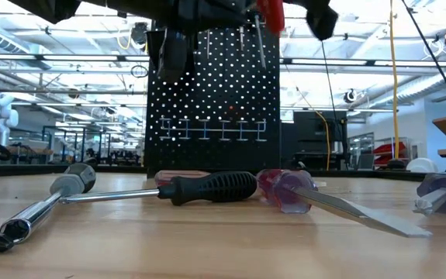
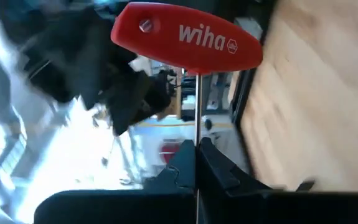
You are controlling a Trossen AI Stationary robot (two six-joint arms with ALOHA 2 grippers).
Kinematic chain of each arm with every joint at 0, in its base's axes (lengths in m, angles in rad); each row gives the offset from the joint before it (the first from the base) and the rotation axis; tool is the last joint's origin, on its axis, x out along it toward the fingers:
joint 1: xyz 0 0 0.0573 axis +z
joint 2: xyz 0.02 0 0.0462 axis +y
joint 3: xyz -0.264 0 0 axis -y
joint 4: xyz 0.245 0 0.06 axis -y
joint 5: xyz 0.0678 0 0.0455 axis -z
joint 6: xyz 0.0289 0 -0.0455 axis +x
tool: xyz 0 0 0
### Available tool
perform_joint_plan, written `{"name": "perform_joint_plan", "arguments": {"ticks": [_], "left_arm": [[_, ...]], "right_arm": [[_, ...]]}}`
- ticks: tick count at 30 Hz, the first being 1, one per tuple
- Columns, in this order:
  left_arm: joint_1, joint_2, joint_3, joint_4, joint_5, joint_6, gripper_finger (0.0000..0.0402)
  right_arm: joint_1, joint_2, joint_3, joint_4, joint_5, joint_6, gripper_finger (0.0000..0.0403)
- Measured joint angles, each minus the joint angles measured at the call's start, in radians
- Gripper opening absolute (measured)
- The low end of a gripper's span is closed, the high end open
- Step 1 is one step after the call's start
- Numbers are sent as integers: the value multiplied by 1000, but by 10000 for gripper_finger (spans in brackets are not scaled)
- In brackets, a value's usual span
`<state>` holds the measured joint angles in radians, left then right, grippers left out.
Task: Hang tools onto peg board
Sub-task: Hang the red allen wrench on the pegboard
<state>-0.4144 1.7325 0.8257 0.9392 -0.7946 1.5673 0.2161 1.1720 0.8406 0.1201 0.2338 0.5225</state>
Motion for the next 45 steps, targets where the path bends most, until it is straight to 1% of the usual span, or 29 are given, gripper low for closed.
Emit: {"name": "perform_joint_plan", "arguments": {"ticks": [3, 5, 7, 9, 11, 15, 16, 19, 21, 23, 27, 29, 31, 35, 41, 43, 45], "left_arm": [[-20, -13, 0, 55, -52, -182, 0], [-36, -26, 0, 120, -131, -278, 0], [-48, -44, 0, 215, -232, -348, 0], [-51, -72, 0, 327, -327, -381, 0], [-44, -104, 0, 432, -381, -383, 0], [6, -179, 0, 619, -413, -385, 0], [25, -201, 0, 638, -415, -398, 0], [92, -266, 0, 608, -412, -519, 0], [136, -301, 0, 549, -405, -593, 0], [179, -322, 0, 464, -364, -713, 0], [258, -336, 18, 229, -291, -972, 0], [294, -334, 31, 125, -264, -1078, 0], [325, -325, 45, 79, -237, -1154, 0], [374, -322, 57, 75, -210, -1222, 0], [425, -319, 61, 65, -102, -1296, 0], [438, -314, 58, 63, -59, -1296, 0], [445, -304, 53, 66, -44, -1300, 0]], "right_arm": [[15, -55, 0, -111, 129, -22, 150], [30, -80, 0, -167, 192, -22, 150], [44, -88, 0, -207, 240, -13, 149], [61, -85, 0, -229, 275, -10, 147], [78, -68, 0, -229, 306, -10, 146], [101, -19, 0, -229, 344, -10, 146], [105, -4, 0, -229, 345, -10, 146], [109, 46, 0, -227, 345, -10, 144], [109, 78, 0, -223, 345, -9, 144], [109, 108, 0, -222, 346, -9, 144], [109, 144, -1, -223, 350, -17, 144], [113, 146, -1, -222, 376, -19, 144], [123, 144, -1, -231, 416, -27, 144], [144, 131, -1, -254, 447, -62, 144], [151, 129, -1, -282, 450, -67, 144], [151, 129, -1, -286, 452, -68, 144], [151, 129, -1, -293, 452, -68, 144]]}}
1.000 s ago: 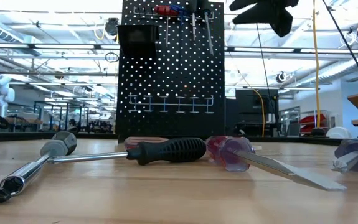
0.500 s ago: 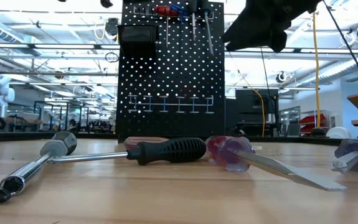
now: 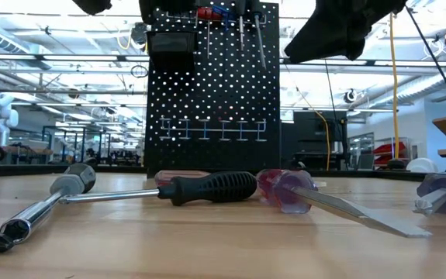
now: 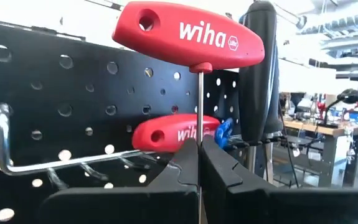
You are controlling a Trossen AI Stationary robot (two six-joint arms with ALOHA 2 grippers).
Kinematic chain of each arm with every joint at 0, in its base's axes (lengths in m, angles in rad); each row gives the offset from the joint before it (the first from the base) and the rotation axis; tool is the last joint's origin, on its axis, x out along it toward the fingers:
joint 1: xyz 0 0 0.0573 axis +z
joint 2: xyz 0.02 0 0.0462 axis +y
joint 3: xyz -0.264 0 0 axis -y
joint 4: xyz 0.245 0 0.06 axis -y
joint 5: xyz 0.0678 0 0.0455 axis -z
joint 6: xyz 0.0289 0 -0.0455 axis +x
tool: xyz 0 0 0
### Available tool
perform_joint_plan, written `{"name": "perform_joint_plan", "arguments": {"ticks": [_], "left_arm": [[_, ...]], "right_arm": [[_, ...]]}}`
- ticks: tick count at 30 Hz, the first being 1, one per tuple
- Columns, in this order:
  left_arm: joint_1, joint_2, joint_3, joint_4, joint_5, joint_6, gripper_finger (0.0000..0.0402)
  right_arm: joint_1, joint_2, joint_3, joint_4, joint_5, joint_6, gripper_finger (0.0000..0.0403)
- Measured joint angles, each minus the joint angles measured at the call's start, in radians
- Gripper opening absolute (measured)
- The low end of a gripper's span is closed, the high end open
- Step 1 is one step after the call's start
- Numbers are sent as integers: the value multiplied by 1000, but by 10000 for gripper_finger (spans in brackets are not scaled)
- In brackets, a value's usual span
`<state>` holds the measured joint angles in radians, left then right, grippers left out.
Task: Hang tools onto peg board
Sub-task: Hang the red allen wrench on the pegboard
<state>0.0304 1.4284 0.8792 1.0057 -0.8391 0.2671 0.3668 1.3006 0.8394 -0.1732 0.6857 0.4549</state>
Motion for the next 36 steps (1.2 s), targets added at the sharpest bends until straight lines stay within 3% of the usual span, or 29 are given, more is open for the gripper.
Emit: {"name": "perform_joint_plan", "arguments": {"ticks": [16, 23, 36], "left_arm": [[2, 5, -20, 6, -31, -1, 0], [24, 5, -103, 132, -17, -49, 0], [68, 5, -107, 70, -6, -82, 0]], "right_arm": [[2, 0, 0, -23, 0, 12, 144], [8, 0, 0, -31, -1, 15, 144], [8, 0, 0, -24, 5, 22, 144]]}}
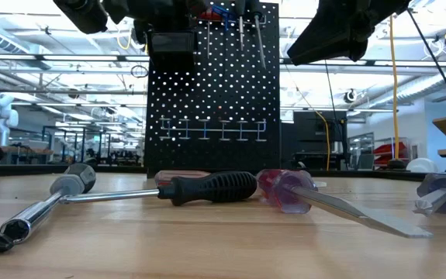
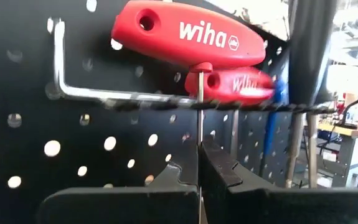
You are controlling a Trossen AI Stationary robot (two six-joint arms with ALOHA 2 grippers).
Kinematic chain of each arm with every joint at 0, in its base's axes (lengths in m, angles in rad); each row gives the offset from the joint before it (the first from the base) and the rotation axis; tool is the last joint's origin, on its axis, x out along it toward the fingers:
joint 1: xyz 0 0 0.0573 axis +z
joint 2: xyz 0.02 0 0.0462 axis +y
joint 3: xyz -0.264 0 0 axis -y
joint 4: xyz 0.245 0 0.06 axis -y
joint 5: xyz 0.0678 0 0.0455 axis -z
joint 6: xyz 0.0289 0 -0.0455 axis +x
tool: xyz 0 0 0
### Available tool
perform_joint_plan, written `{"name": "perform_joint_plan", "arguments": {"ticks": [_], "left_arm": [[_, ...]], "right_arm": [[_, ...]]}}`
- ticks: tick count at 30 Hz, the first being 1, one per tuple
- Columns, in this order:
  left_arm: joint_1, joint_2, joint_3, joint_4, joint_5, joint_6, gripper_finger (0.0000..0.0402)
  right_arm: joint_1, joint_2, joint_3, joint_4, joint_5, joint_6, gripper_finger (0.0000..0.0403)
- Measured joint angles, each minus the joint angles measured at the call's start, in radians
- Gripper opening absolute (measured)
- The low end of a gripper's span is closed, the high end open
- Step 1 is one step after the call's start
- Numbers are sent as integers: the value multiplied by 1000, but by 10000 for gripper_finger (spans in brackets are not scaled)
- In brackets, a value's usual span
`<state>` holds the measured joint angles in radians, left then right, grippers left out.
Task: Hang tools onto peg board
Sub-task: Hang the red allen wrench on the pegboard
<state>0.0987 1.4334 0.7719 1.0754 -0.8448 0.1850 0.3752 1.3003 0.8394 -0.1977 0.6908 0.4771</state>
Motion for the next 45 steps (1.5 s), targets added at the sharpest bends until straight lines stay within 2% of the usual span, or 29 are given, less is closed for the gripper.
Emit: {"name": "perform_joint_plan", "arguments": {"ticks": [5, 12, 26, 33, 37, 42, 45], "left_arm": [[22, -1, 1, -57, 7, -63, 0], [27, -1, 2, -64, 25, -63, 4], [11, -2, 1, -41, 30, -11, 80], [-32, -2, 1, -23, 29, 79, 93], [-67, -2, 0, 43, 28, 185, 94], [-89, -3, 0, 84, -43, 241, 94], [-89, -3, 0, 83, -49, 240, 94]], "right_arm": [[0, 0, 0, 0, 22, 7, 144], [0, 0, 0, 0, 21, 8, 144], [0, 0, 0, -2, 19, 4, 144], [0, 0, 0, -2, 19, 1, 144], [0, 0, 0, -2, 19, 1, 144], [0, 0, 0, -2, 19, 0, 144], [0, 0, 0, -2, 19, 0, 144]]}}
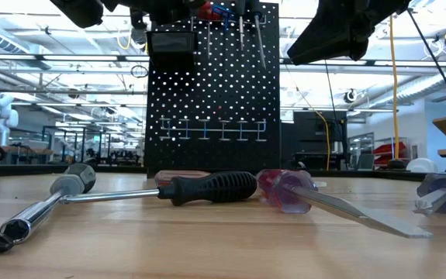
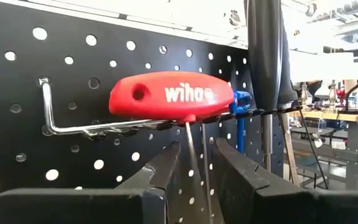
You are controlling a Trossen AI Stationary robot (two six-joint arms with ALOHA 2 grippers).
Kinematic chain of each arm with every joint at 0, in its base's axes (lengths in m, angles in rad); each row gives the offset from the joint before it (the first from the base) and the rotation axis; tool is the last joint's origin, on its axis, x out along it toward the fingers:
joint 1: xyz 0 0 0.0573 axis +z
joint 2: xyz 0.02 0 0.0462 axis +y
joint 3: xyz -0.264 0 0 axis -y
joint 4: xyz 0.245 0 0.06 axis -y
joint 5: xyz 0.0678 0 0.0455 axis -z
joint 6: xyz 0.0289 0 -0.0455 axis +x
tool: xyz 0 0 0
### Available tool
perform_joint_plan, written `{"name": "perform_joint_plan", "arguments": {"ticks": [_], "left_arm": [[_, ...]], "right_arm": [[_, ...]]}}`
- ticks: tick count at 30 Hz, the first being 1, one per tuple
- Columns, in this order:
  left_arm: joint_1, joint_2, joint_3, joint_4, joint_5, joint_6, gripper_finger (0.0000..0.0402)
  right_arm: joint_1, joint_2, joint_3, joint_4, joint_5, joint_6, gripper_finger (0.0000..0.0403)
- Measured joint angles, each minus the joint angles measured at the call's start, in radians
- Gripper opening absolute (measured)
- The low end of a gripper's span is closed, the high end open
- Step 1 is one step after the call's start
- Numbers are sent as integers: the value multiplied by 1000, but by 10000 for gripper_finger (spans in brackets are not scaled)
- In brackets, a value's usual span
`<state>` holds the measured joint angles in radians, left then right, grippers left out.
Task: Hang tools onto peg board
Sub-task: Hang the red allen wrench on the pegboard
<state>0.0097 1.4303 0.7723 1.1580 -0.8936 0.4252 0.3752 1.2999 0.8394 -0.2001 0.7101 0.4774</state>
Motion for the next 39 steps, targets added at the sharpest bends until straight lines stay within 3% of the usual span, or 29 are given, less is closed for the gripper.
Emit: {"name": "perform_joint_plan", "arguments": {"ticks": [24, 31, 39], "left_arm": [[37, 0, 49, -4, -2, -27, 94], [17, 0, 109, -134, -77, -52, 93], [14, -1, 118, -292, -70, -176, 76]], "right_arm": [[0, 0, 0, 0, 0, 1, 144], [0, 0, 0, 0, 0, 1, 144], [0, 0, 0, 0, 0, 1, 144]]}}
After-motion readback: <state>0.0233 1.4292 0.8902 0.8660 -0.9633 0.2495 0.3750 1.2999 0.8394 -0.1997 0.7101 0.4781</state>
